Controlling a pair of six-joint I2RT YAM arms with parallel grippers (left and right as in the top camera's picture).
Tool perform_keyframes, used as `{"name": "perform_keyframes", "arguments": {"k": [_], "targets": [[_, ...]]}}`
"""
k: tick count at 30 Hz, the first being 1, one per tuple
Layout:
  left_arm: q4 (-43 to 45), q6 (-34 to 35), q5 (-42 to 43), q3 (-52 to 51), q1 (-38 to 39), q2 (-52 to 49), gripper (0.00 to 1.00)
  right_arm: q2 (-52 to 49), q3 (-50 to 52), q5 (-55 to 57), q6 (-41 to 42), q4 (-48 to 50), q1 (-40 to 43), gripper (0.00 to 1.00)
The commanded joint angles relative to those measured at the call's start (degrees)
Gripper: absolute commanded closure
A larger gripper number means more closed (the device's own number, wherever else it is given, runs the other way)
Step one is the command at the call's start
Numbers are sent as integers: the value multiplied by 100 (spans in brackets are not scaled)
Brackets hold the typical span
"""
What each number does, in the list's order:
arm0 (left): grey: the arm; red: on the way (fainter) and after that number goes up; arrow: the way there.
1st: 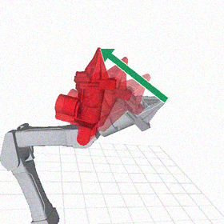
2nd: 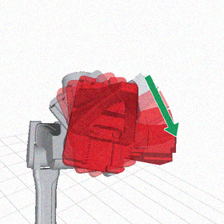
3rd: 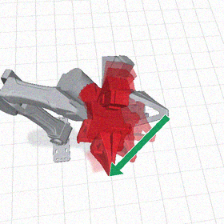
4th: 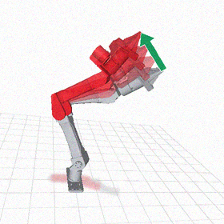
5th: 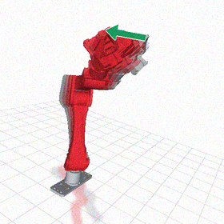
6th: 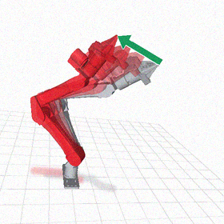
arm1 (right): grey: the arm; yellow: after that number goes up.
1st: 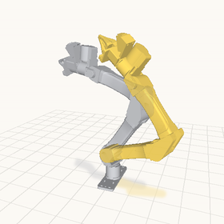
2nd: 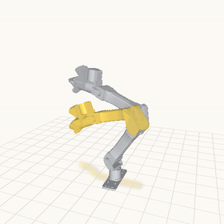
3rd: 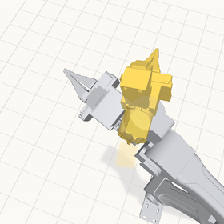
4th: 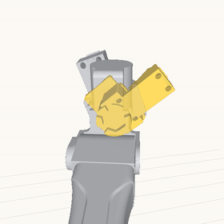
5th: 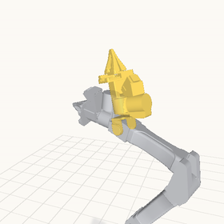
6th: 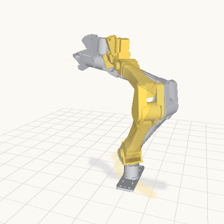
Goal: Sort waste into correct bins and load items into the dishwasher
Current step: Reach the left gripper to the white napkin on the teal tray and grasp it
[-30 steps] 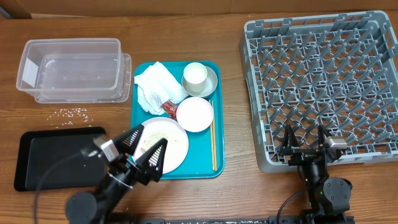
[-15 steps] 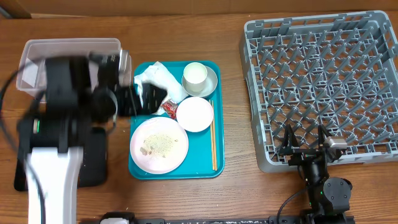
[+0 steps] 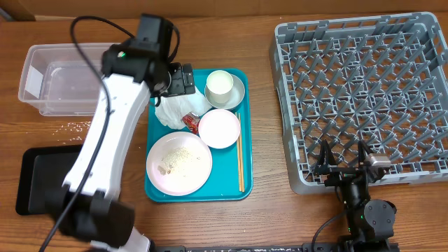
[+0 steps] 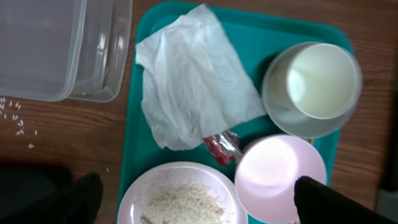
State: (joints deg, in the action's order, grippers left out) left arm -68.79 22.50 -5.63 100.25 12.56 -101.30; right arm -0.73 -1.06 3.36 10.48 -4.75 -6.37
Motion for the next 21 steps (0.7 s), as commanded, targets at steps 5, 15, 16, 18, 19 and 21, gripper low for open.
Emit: {"name": "perform_keyframes", "arguments": {"k": [5, 15, 16, 18, 19, 21], "targets": [[321, 435, 236, 149, -52, -1128, 0, 57, 59, 0, -9, 20, 13, 0], [590, 667, 852, 149, -76, -2052, 37, 57, 59, 2, -7, 20, 13, 0], [577, 726, 850, 149, -70, -2124, 39, 57, 59, 2, -9, 20, 13, 0], [560, 778, 850, 149, -57, -2229, 44, 57, 59, 2, -7, 20, 13, 0], [562, 778, 850, 149, -57, -2293, 44, 57, 59, 2, -9, 20, 13, 0], [560, 780, 850, 144, -57, -2367, 44, 57, 59, 2, -9, 20, 13, 0]]}}
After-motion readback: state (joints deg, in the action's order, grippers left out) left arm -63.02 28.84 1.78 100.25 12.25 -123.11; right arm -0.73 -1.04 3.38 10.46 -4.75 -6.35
